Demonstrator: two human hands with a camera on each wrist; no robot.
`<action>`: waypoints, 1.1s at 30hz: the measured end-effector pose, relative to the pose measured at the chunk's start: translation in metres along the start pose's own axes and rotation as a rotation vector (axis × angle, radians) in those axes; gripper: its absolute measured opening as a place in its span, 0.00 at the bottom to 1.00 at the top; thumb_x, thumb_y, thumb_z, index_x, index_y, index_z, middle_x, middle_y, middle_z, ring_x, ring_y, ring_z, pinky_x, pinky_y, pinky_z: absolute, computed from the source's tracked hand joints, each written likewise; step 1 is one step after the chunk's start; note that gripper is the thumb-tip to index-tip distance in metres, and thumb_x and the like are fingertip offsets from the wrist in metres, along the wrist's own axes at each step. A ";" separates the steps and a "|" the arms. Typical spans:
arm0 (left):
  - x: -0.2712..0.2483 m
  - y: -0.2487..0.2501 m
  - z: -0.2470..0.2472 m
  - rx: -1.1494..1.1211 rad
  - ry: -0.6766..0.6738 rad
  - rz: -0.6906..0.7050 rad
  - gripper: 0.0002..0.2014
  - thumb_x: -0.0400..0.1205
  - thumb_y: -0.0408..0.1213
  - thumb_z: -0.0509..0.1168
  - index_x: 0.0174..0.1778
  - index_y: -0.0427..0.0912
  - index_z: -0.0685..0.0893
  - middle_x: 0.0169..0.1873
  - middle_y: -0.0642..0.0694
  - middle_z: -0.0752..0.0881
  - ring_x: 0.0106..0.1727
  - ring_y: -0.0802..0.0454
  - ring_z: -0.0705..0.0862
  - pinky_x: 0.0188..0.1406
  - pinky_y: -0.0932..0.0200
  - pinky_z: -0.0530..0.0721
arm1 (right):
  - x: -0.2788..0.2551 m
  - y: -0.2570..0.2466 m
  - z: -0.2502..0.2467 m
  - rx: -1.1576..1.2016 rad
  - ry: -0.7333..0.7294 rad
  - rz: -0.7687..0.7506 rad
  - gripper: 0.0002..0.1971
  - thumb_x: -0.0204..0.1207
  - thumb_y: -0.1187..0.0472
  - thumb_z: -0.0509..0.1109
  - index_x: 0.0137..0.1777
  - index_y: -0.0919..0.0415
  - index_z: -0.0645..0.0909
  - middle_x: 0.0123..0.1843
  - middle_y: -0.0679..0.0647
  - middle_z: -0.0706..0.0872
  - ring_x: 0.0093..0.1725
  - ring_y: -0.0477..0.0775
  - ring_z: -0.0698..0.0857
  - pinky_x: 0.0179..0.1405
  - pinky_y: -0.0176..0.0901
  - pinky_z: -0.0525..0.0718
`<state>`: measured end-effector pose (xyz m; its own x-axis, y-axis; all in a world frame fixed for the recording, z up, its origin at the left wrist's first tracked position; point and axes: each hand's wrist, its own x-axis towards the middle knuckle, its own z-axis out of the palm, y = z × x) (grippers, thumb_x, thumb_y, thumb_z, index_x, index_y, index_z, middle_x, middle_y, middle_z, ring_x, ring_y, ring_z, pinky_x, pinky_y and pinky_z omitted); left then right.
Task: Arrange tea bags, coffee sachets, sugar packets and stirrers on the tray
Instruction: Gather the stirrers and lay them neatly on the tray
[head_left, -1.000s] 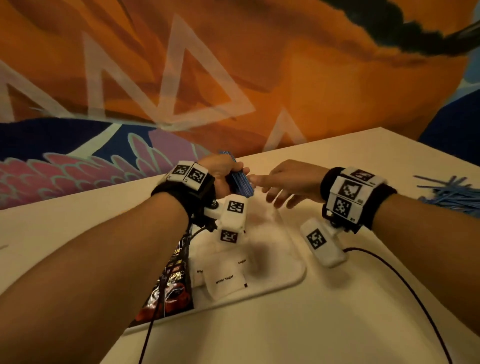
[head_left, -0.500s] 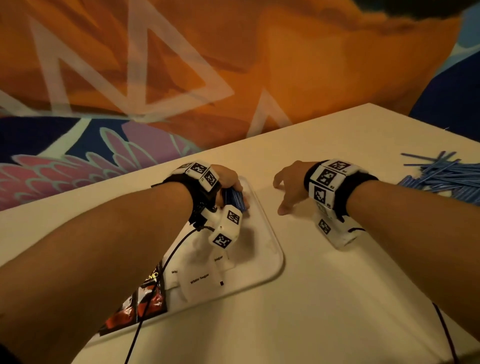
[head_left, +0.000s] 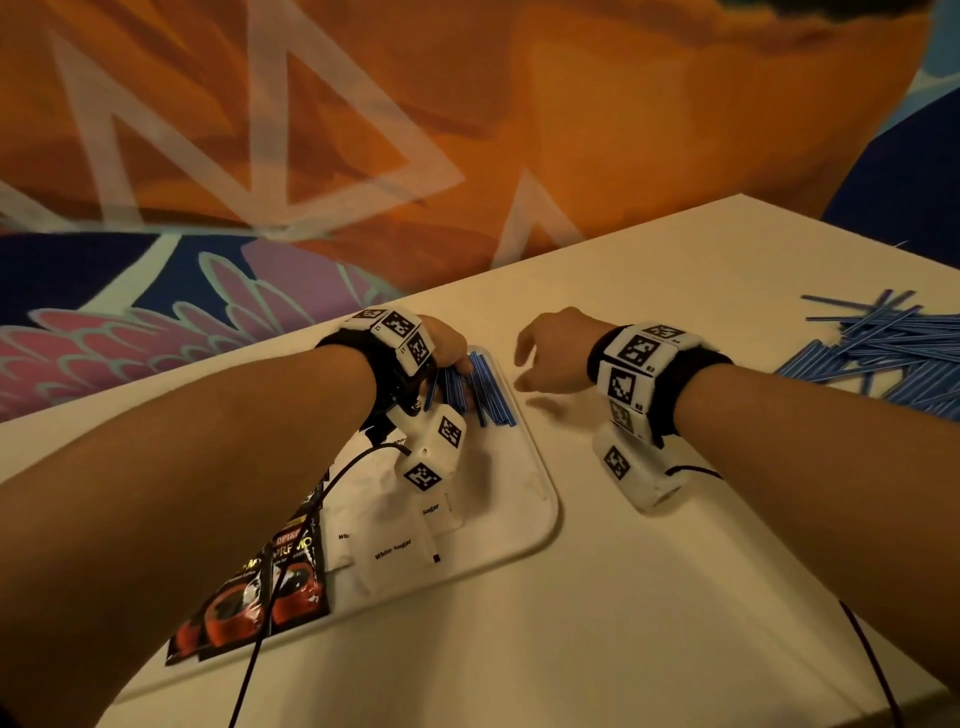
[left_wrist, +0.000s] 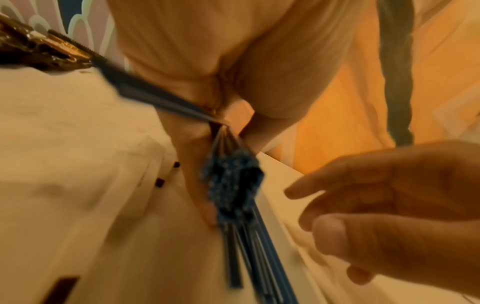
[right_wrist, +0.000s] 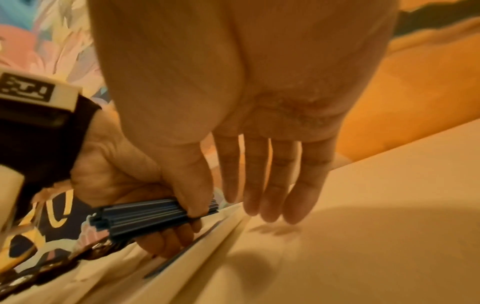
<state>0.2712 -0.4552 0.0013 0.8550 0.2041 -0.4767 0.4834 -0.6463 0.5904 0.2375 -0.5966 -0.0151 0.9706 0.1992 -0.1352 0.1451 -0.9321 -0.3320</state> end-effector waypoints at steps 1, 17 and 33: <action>0.002 -0.001 -0.001 0.035 0.003 0.006 0.09 0.84 0.32 0.63 0.52 0.28 0.80 0.62 0.31 0.84 0.61 0.35 0.84 0.65 0.42 0.80 | 0.001 -0.005 0.001 0.022 -0.004 -0.026 0.20 0.75 0.50 0.74 0.64 0.56 0.83 0.61 0.53 0.86 0.61 0.56 0.83 0.58 0.44 0.81; -0.004 -0.001 -0.004 0.320 -0.093 0.118 0.14 0.86 0.30 0.59 0.64 0.25 0.77 0.59 0.32 0.84 0.49 0.40 0.88 0.42 0.53 0.87 | 0.010 -0.018 0.011 -0.073 -0.039 -0.070 0.21 0.72 0.49 0.76 0.63 0.56 0.85 0.57 0.54 0.88 0.55 0.57 0.86 0.57 0.49 0.86; -0.010 -0.012 -0.017 1.111 0.076 0.700 0.17 0.80 0.42 0.68 0.65 0.47 0.85 0.57 0.47 0.88 0.57 0.47 0.83 0.53 0.57 0.80 | 0.008 -0.014 -0.004 -0.068 -0.081 -0.100 0.19 0.78 0.51 0.71 0.66 0.56 0.84 0.64 0.52 0.86 0.63 0.54 0.82 0.63 0.45 0.81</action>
<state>0.2604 -0.4370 0.0099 0.8859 -0.4018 -0.2320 -0.4434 -0.8803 -0.1687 0.2438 -0.5835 -0.0075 0.9324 0.3133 -0.1803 0.2555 -0.9241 -0.2843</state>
